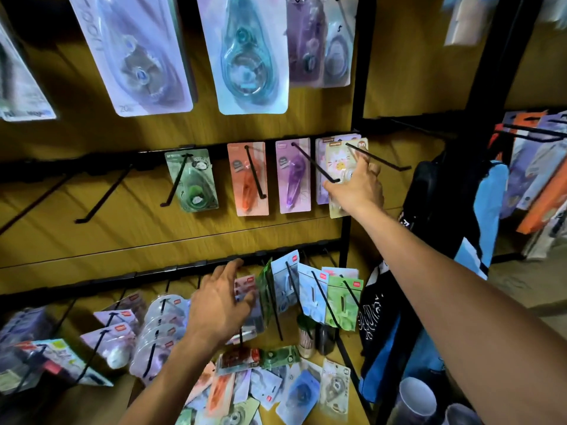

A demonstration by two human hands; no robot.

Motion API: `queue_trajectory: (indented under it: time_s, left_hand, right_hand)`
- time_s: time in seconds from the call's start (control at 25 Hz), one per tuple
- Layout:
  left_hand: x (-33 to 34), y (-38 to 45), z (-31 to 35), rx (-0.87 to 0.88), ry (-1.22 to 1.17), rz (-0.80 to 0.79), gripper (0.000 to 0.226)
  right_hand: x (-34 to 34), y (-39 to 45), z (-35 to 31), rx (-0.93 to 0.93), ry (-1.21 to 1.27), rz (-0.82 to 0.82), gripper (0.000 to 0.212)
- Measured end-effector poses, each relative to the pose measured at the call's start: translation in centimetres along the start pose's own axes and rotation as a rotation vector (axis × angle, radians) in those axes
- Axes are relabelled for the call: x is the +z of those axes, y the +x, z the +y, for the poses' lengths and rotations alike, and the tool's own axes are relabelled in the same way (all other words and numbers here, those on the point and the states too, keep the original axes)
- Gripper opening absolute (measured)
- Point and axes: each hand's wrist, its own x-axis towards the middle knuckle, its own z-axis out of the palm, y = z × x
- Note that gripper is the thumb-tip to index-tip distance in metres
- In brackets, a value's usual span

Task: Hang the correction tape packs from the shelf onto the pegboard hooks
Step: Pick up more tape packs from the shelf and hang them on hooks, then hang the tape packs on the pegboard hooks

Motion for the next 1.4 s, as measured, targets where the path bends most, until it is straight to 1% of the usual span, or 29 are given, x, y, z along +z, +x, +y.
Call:
queue_trajectory:
  time_s: [0.12, 0.2, 0.32, 0.4, 0.56, 0.64, 0.72, 0.84, 0.88, 1.0, 1.12, 1.2, 1.32, 1.4]
  left_hand:
    - [0.8, 0.8, -1.5, 0.01, -0.009, 0.004, 0.067]
    - [1.1, 0.8, -2.2, 0.005, -0.007, 0.004, 0.067]
    - [1.1, -0.2, -2.7, -0.009, -0.005, -0.009, 0.067]
    - [0.9, -1.6, -2.8, -0.003, -0.042, 0.009, 0.063]
    - [0.9, -7.3, -3.2, -0.086, -0.235, 0.088, 0.058]
    - [2.2, -11.6, -3.7, -0.132, -0.31, 0.124, 0.055]
    - [4.5, -15.6, -4.6, -0.191, -0.367, 0.125, 0.052]
    - [8.3, -19.7, -6.6, -0.341, -0.387, 0.006, 0.055]
    - [9.7, -20.5, -7.5, -0.395, -0.384, -0.038, 0.057]
    - [14.2, -21.8, -11.4, -0.549, -0.362, -0.166, 0.056]
    - [19.7, -22.0, -16.8, -0.687, -0.354, -0.272, 0.059]
    - [22.4, -21.8, -19.9, -0.709, -0.345, -0.312, 0.067]
    - [26.4, -19.7, -24.1, -0.713, -0.301, -0.353, 0.067]
    - [28.6, -17.9, -26.2, -0.665, -0.256, -0.361, 0.078]
  right_hand:
    - [1.9, 2.0, -0.4, -0.031, 0.036, 0.012, 0.084]
    - [2.6, 2.5, -0.4, -0.037, 0.108, 0.015, 0.086]
    - [2.8, 1.1, 0.4, -0.003, 0.271, 0.021, 0.101]
    - [2.6, -2.2, 1.3, 0.011, 0.312, 0.052, 0.098]
    - [3.1, -12.5, 4.4, 0.017, 0.432, 0.083, 0.074]
    - [4.4, -18.7, 6.9, 0.032, 0.484, 0.083, 0.065]
    - [6.7, -24.6, 9.5, 0.097, 0.509, 0.065, 0.061]
    - [10.2, -31.3, 13.0, 0.187, 0.516, -0.057, 0.055]
    - [11.6, -32.9, 14.2, 0.232, 0.489, -0.121, 0.052]
    - [16.0, -36.1, 18.6, 0.375, 0.388, -0.326, 0.047]
    - [22.0, -38.0, 23.5, 0.492, 0.276, -0.47, 0.044]
    - [25.4, -38.8, 26.0, 0.598, 0.253, -0.542, 0.037]
    - [31.3, -40.2, 30.1, 0.713, 0.194, -0.632, 0.024]
    - [34.6, -40.5, 31.4, 0.766, 0.189, -0.762, 0.026]
